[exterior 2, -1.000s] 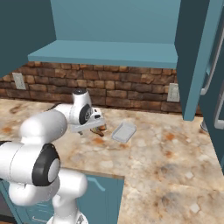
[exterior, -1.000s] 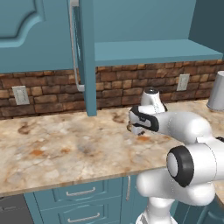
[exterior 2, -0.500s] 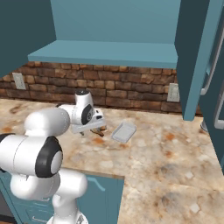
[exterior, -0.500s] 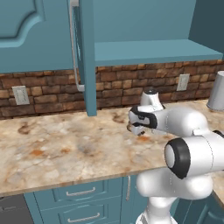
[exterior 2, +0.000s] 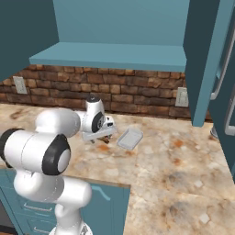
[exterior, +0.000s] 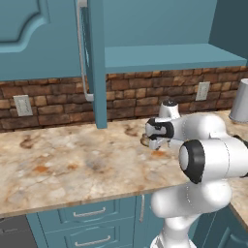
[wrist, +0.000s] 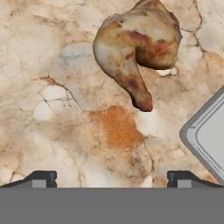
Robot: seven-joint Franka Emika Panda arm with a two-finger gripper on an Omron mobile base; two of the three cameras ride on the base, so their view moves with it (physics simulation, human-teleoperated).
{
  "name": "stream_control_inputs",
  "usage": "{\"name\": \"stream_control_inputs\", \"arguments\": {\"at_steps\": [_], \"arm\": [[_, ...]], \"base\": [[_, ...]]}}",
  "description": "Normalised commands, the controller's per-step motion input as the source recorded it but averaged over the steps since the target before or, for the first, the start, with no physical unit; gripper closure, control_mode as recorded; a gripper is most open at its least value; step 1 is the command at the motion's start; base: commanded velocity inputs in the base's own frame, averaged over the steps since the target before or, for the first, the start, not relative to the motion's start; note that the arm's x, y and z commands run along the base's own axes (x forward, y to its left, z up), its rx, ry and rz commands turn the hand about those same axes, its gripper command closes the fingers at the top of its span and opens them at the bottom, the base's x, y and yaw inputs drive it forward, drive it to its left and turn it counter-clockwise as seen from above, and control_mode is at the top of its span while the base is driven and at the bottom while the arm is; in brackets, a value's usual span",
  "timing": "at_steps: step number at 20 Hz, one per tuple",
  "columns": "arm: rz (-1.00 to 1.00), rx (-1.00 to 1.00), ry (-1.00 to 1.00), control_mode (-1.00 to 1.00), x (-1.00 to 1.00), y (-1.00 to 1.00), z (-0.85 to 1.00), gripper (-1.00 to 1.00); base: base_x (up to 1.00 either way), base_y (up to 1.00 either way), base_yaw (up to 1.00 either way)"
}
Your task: Retrieve the tupperware from the cabinet, then place the raw meat into the tupperware to avoid contamination.
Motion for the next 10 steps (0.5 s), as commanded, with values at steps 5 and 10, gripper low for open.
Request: {"name": "stream_control_inputs", "arguments": {"at_steps": [5, 10], "arm": [[0.00, 0.00, -0.03, -1.00, 0.32, -0.02, -0.14, -1.00], [0.00, 0.00, -0.02, -1.00, 0.29, 0.00, -0.16, -1.00]], "base": [[0.00, 0.00, 0.00], [0.00, 0.00, 0.00]]}}
